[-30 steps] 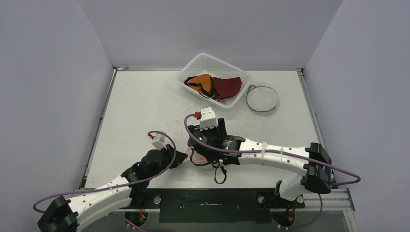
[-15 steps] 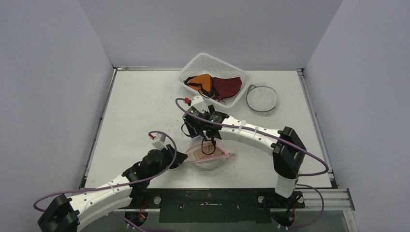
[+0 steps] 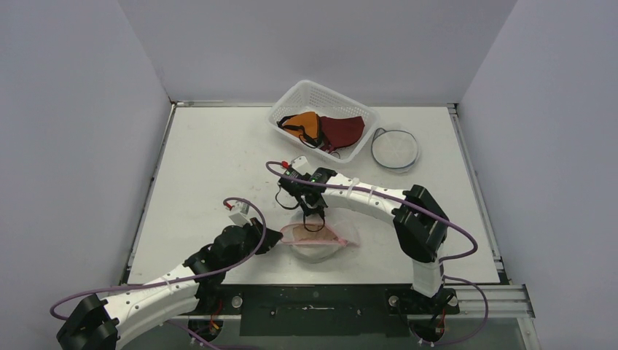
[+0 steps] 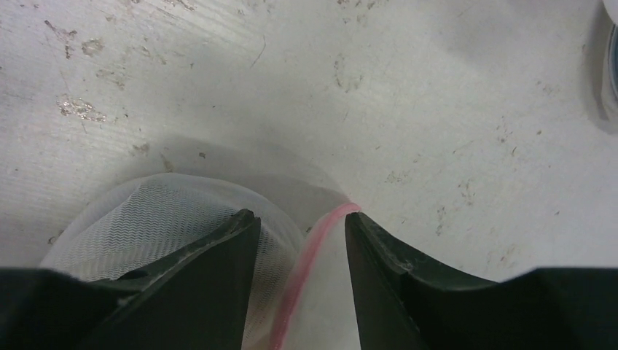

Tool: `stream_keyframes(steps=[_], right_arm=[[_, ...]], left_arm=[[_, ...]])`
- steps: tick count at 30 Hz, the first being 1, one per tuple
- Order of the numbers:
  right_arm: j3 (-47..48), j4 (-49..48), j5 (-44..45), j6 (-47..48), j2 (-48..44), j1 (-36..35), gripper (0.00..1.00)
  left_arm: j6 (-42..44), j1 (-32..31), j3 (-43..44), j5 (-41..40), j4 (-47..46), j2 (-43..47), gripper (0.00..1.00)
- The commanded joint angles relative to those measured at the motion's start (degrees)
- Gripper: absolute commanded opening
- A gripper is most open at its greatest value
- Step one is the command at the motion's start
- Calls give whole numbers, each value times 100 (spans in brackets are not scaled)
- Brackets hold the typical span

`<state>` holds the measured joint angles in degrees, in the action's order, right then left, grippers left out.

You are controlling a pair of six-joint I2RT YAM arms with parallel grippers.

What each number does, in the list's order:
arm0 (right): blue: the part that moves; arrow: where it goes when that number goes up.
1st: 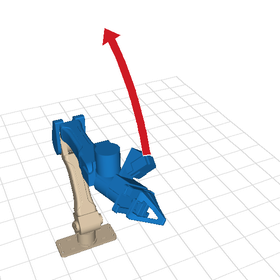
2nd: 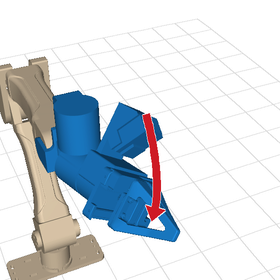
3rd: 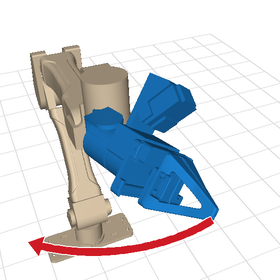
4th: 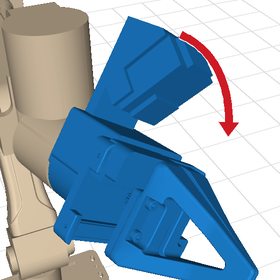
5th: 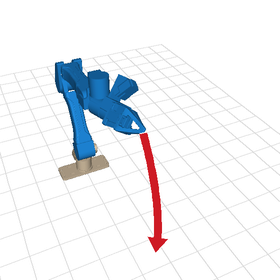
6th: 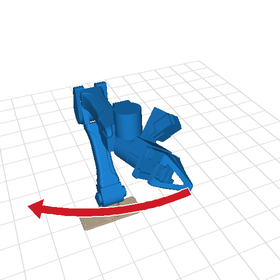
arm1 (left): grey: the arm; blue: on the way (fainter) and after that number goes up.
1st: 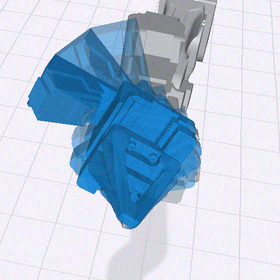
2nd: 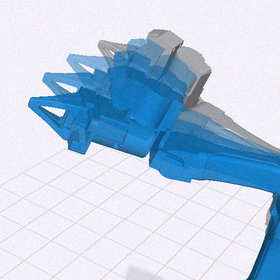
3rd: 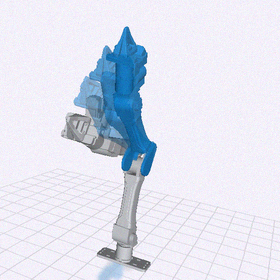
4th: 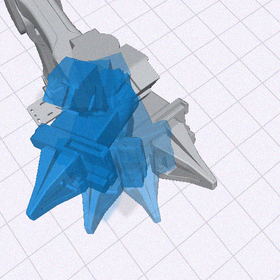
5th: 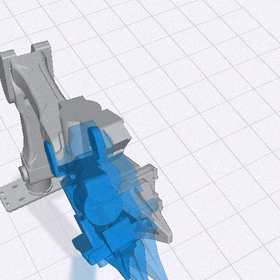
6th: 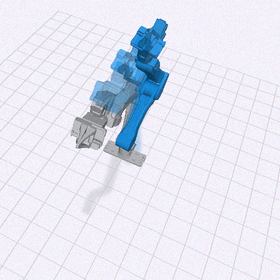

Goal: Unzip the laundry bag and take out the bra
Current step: Open the laundry bag at the center of the board.

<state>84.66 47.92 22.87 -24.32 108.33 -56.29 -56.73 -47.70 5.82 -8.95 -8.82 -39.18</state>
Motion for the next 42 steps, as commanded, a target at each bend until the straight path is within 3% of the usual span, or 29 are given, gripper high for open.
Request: stream_keyframes(steps=[1,7,16,17,18,21,23,33,42], right_arm=[[153,317,-18,55,-139,-14,41],[-4,278,211,-69,-501,-22,6],[-1157,-1390,607,-582,-2514,-32,5],[-1339,-1596,649,-657,-2824,-33,7],[-1535,-1826,615,-688,-3160,-43,15],[-2220,-2608,191,-870,-4204,-156,48],[-2610,-2865,63,-1117,-4613,-419,56],[-3632,-2721,1393,-2555,-4433,-2512,60],[-4880,-2954,1878,-3396,-4494,-2879,51]], left_arm=[[74,-46,11,-55,-241,24,0],[96,-46,54,-54,-297,-34,0],[2,-47,292,-113,-430,-79,0],[-23,-44,307,-135,-448,-73,0],[-43,-47,311,-155,-472,-72,0],[-81,-61,263,-222,-572,-85,0],[-97,-74,214,-298,-683,-113,0],[-79,-151,140,-456,-1047,-466,0],[1,-179,10,-436,-910,-144,0]])
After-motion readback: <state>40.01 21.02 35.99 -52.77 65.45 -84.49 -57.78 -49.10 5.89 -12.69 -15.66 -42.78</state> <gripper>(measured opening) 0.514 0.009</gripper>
